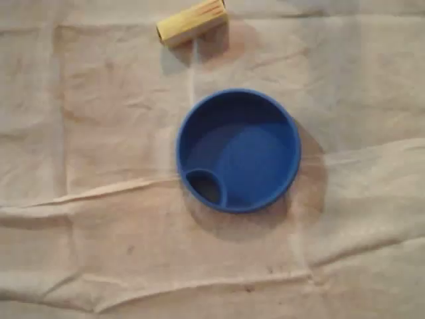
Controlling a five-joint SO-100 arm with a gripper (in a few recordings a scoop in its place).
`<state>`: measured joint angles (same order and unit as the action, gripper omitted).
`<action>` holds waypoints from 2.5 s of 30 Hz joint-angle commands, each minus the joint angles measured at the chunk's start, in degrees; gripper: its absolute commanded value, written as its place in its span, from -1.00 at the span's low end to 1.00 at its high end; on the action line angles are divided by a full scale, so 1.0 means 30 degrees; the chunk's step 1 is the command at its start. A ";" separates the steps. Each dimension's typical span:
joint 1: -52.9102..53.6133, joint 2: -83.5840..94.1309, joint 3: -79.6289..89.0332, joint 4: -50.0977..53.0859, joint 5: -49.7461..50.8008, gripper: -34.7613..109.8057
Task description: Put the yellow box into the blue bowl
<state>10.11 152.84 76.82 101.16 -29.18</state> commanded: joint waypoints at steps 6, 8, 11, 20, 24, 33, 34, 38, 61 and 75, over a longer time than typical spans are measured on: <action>-0.2168 1.0605 1.2100 -0.0469 0.0586 -0.02; -0.2197 1.1396 1.1895 -0.1260 0.1260 -0.02; -0.2197 1.1396 1.1953 -0.1494 0.2842 -0.02; -0.2197 1.1689 1.1865 -0.1494 0.6299 -0.25; -0.2109 1.1895 1.1807 -0.1436 0.7178 -0.38; -0.2139 1.2803 1.2070 -0.1699 0.7178 -0.39; -0.2139 1.2803 1.2070 -0.1699 0.7178 -0.39; -0.2139 1.2803 1.2070 -0.1699 0.7207 -0.39; -0.2168 1.1719 1.1777 -0.1729 0.7178 -0.39; -0.2139 -0.4277 0.5244 -0.4395 0.4395 -0.40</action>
<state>3.43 152.23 102.30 89.82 -12.66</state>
